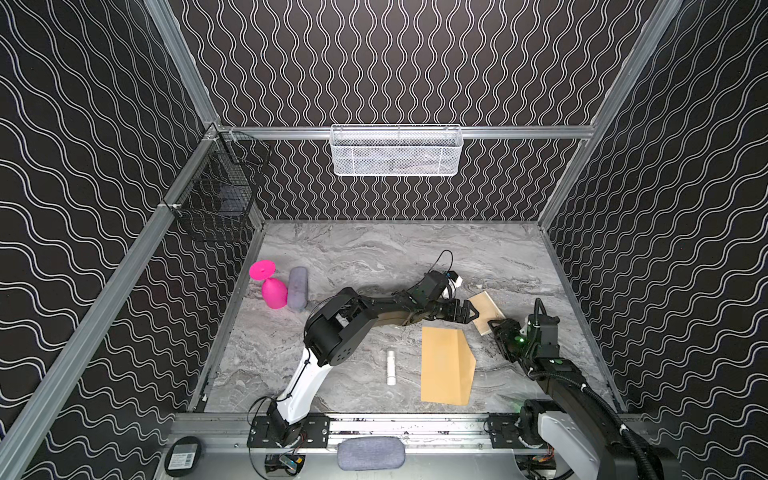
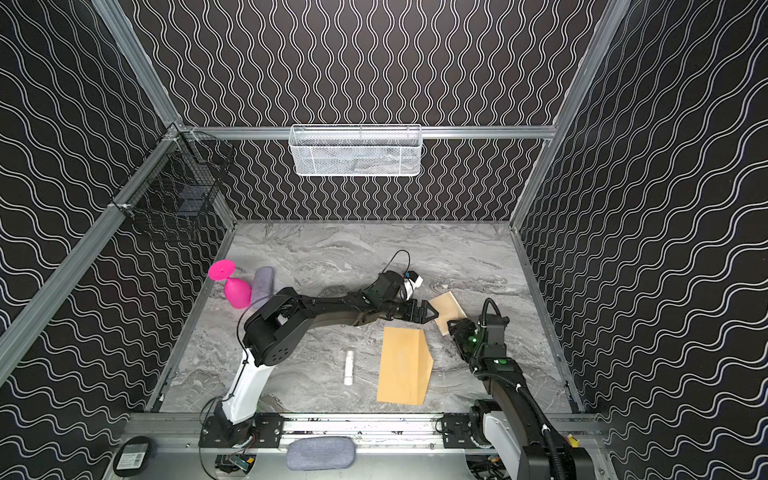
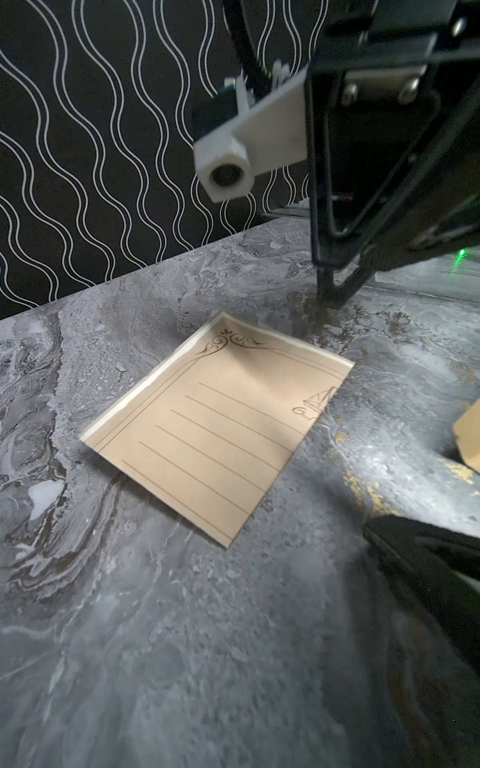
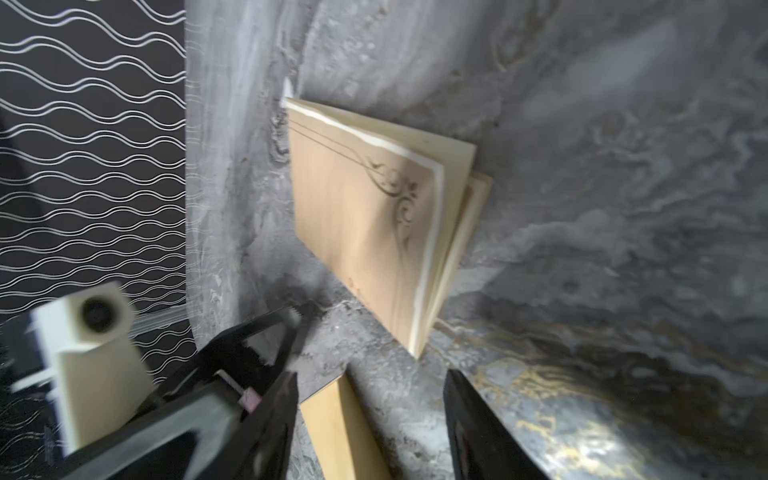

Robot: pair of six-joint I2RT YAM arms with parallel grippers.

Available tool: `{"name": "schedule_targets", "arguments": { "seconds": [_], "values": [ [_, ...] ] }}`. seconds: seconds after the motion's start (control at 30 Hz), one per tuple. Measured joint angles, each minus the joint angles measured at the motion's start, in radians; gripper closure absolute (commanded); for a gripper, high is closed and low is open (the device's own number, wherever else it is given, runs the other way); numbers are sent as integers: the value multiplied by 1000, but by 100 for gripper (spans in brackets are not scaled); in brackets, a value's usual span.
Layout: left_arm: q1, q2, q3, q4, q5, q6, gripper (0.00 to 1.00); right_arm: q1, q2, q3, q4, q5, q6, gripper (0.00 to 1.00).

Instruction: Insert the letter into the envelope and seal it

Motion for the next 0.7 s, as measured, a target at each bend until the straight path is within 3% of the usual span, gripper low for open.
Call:
{"name": "schedule_targets", "arguments": {
  "seconds": [0.7],
  "values": [
    [1,197,187,157,34,-31,7,-44,32,2,-26,41,-124,38]
  ]
}}
